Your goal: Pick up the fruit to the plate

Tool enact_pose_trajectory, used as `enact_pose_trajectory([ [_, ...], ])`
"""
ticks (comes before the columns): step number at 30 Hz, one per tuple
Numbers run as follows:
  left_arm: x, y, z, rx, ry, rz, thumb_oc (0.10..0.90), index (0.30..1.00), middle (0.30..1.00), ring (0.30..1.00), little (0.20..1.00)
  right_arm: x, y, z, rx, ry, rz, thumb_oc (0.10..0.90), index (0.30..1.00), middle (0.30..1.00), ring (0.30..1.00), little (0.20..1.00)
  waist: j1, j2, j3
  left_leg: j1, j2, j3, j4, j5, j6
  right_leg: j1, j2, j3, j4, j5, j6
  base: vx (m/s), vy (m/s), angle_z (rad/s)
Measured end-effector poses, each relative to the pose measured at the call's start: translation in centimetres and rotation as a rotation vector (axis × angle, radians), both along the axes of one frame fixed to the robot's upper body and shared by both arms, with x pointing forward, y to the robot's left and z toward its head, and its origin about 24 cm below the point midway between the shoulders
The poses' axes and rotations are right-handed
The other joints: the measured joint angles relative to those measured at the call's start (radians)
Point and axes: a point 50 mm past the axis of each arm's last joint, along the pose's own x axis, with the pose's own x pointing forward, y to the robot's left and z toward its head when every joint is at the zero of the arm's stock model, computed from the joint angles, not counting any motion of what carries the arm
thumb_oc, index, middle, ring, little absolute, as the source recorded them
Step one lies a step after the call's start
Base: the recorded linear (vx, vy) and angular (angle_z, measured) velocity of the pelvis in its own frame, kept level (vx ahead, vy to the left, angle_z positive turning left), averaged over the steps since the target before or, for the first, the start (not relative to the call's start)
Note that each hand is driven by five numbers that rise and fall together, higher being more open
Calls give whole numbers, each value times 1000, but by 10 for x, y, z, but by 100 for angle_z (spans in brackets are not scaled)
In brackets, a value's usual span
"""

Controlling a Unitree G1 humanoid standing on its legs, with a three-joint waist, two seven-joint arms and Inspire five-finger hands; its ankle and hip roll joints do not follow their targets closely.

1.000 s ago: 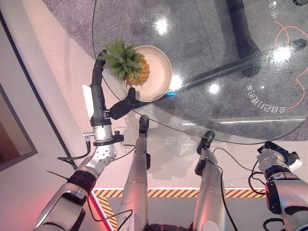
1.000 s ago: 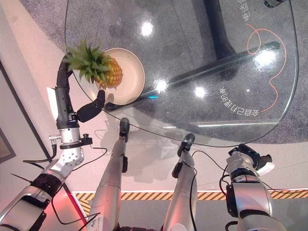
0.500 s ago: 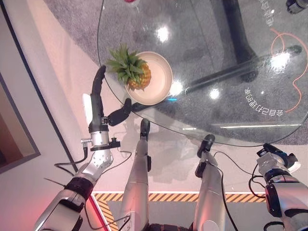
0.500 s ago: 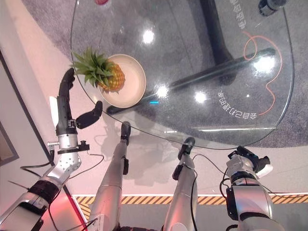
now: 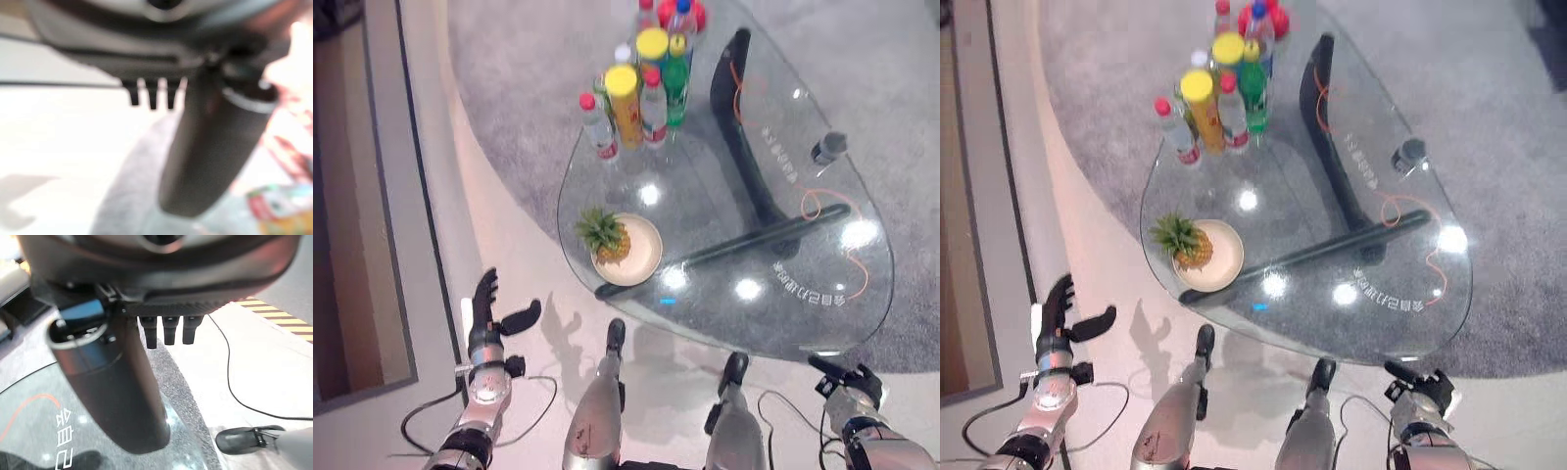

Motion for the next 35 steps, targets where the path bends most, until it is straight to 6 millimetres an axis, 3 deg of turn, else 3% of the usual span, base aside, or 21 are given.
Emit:
enact_pose_trajectory([
  [6,-74,12,-59,-140,440,57,800,900,900,900,900,-59,32,-45,122,221,139,800,900,900,900,900,-41,-74,-236,86,28,25,-2,-45,-15,75,24,2,-1,-46,-15,220,48,-9],
  [11,-116,-7,-89,-318,716,0,800,900,900,900,900,-112,45,-65,211,417,229,800,900,900,900,900,-66,-74,-349,127,41,53,-9,-59,-17,111,30,4,-5,-61,-20,159,32,-5],
  [14,-132,-21,-99,-380,815,-47,800,900,900,900,900,-132,47,-69,257,497,259,800,900,900,900,900,-76,-54,-371,141,46,57,-9,-59,-18,122,35,10,-6,-61,-21,119,30,-4],
  [18,-148,-27,-105,-442,900,-77,800,900,900,900,900,-145,53,-73,328,576,332,800,900,900,900,900,-79,-38,-380,169,61,72,-9,-65,-25,143,50,29,-6,-63,-27,68,17,-12],
  [35,-156,-28,-107,-455,977,-102,800,900,900,900,900,-146,57,-74,333,641,446,800,900,900,900,900,-88,-35,-417,206,70,72,-9,-69,-31,172,58,29,-6,-69,-31,15,1,0],
])
